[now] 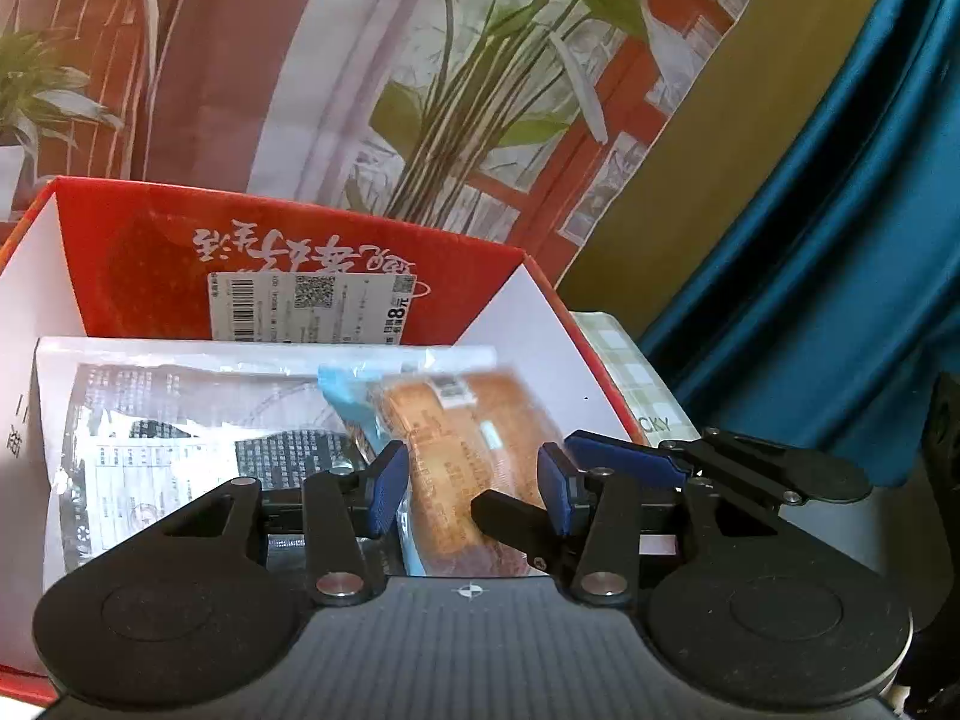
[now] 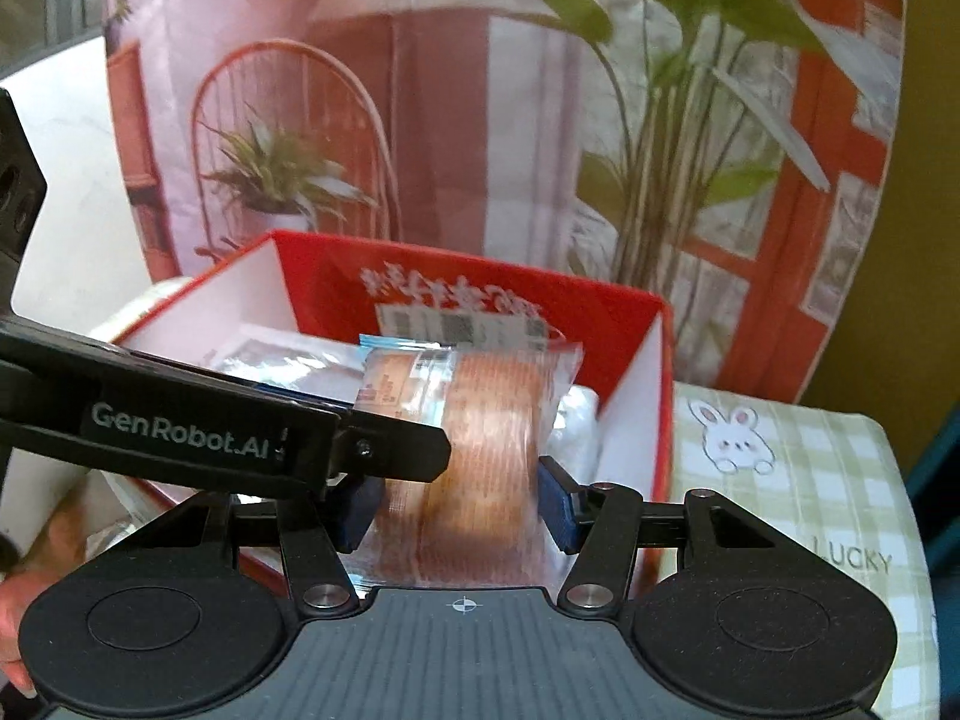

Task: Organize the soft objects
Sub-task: 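Lower the bread package into the red box and open both grippers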

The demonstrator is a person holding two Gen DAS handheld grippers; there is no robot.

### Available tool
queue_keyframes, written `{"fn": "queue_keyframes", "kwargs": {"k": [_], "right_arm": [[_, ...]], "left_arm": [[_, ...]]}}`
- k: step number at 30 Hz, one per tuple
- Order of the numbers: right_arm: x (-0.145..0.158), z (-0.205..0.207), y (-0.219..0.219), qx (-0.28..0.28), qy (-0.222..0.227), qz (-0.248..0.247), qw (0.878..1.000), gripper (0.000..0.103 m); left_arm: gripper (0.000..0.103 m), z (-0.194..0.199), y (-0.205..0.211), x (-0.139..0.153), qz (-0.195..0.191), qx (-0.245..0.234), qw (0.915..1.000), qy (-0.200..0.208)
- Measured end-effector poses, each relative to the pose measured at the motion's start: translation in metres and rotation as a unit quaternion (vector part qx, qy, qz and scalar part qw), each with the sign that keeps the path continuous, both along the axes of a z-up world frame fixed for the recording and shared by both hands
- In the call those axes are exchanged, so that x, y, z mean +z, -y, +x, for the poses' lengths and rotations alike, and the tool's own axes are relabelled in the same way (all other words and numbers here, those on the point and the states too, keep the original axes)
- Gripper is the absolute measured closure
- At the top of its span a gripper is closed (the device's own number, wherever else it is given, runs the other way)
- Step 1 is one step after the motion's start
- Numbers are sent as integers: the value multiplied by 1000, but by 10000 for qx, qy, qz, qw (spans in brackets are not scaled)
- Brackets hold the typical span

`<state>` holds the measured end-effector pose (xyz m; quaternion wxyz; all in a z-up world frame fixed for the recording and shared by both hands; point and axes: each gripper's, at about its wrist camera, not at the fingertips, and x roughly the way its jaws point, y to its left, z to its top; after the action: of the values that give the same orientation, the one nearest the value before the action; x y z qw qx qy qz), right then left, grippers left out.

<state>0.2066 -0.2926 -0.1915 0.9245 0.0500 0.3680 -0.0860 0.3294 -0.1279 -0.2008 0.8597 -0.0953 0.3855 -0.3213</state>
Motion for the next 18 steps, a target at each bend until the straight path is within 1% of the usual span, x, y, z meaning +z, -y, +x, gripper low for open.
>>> {"fn": "queue_keyframes", "kwargs": {"k": [2,3,5,8,10,11,12,14,15,16,17,18], "right_arm": [[0,-2,-1,-35,28,-76,10000,50],[1,-3,-2,-18,53,-129,9999,48],[4,-7,-6,16,95,-289,9995,44],[10,-13,-13,64,184,-456,9988,42],[14,-20,-17,77,274,-496,9984,38],[17,-24,-19,80,337,-508,9981,34],[19,-28,-22,85,394,-509,9979,32],[23,-36,-27,111,470,-483,9977,20],[24,-39,-29,143,507,-450,9976,16],[26,-44,-32,166,569,-412,9974,8],[28,-48,-35,173,644,-384,9970,2],[29,-53,-38,178,726,-355,9966,0]], "left_arm": [[49,-3,-1,3,28,-65,9999,116],[45,-5,0,5,101,-34,9997,200],[40,-8,-2,11,212,66,9991,370],[35,-15,-10,19,303,156,9979,557],[34,-23,-16,26,451,189,9961,728],[34,-28,-20,29,557,219,9948,824],[29,-32,-23,32,634,254,9937,887],[7,-43,-34,38,781,369,9908,1039],[5,-48,-38,40,807,447,9894,1119],[4,-56,-45,44,820,549,9874,1240],[2,-61,-51,46,840,599,9861,1305],[0,-67,-56,47,882,638,9851,1331]]}}
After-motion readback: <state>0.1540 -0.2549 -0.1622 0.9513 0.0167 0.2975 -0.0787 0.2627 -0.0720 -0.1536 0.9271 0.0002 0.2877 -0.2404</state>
